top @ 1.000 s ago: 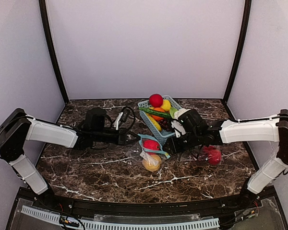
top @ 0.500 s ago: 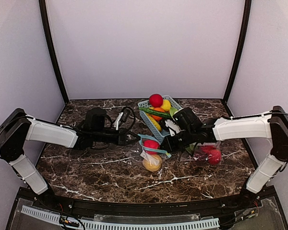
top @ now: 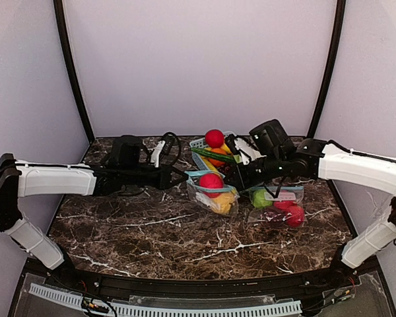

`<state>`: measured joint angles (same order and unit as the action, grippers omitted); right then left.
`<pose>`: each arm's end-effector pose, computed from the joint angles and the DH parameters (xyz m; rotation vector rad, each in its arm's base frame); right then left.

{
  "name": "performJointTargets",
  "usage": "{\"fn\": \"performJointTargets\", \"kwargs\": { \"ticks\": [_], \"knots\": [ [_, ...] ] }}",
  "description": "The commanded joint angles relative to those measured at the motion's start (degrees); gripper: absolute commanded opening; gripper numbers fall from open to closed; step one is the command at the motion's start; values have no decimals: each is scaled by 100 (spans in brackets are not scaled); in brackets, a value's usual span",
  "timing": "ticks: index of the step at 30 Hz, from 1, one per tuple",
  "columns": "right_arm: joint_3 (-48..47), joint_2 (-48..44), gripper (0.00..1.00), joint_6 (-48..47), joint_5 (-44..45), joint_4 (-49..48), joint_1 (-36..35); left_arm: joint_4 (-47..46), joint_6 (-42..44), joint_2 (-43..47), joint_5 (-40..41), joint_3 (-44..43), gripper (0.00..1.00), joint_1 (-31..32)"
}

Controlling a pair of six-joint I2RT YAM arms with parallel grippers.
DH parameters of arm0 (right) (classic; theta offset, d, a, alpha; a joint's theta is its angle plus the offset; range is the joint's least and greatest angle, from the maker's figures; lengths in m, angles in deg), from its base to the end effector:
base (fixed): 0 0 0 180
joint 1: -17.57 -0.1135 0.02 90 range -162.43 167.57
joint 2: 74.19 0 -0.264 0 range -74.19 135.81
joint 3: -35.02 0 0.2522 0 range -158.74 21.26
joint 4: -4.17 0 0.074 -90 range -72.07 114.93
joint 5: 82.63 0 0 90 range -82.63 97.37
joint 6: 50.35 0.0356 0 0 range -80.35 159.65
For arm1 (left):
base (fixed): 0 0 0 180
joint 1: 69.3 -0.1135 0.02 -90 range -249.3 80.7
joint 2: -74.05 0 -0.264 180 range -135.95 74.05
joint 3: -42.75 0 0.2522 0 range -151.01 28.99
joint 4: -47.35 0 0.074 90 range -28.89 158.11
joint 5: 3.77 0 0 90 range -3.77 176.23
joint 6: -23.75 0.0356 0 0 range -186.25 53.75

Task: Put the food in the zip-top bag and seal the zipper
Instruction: Adjust the zipper food storage bag at the center of the board, then adjust the fake vegetable in the zipper food storage bag.

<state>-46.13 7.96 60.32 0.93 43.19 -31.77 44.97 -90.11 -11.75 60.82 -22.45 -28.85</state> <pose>0.2054 0.2452 0.3003 -0.6505 2.2932 0.7469 0.2470 -0.2306 0.2549 0.6142 1.9410 -1.1573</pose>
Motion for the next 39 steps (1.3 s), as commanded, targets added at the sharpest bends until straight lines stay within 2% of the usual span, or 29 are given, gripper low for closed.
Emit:
{"fn": "performJointTargets", "kwargs": {
  "ticks": [1,8,10,12,13,14,15,16,17,19,24,29,39],
  "knots": [
    [88,232,0,101,280,580,-146,250,74,-288,87,-149,1,206],
    [241,441,0,423,360,184,-251,102,63,-722,155,-312,1,532],
    [321,451,0,494,315,22,-258,77,30,-730,267,-219,4,540],
    [441,435,0,548,256,-147,-265,43,-26,-710,333,-122,14,540],
    [488,424,0,572,235,-205,-269,15,-42,-684,350,-62,24,537],
    [524,417,0,570,211,-260,-269,2,-71,-666,351,-34,28,535],
    [560,408,0,570,186,-305,-269,-15,-82,-622,367,24,39,535],
    [580,399,0,567,165,-335,-277,-27,-101,-600,373,48,45,535],
    [594,392,0,555,130,-375,-278,-59,-106,-560,393,93,57,543],
    [631,361,0,512,63,-457,-293,-98,-96,-519,379,141,71,543],
    [681,264,0,441,44,-575,-334,-46,-157,-579,361,168,96,594],
    [699,273,0,416,3,-634,-353,-186,-140,-690,277,99,99,752],
    [705,258,0,332,-69,-694,-432,775,308,-1102,854,-600,99,815]
  ]
}}
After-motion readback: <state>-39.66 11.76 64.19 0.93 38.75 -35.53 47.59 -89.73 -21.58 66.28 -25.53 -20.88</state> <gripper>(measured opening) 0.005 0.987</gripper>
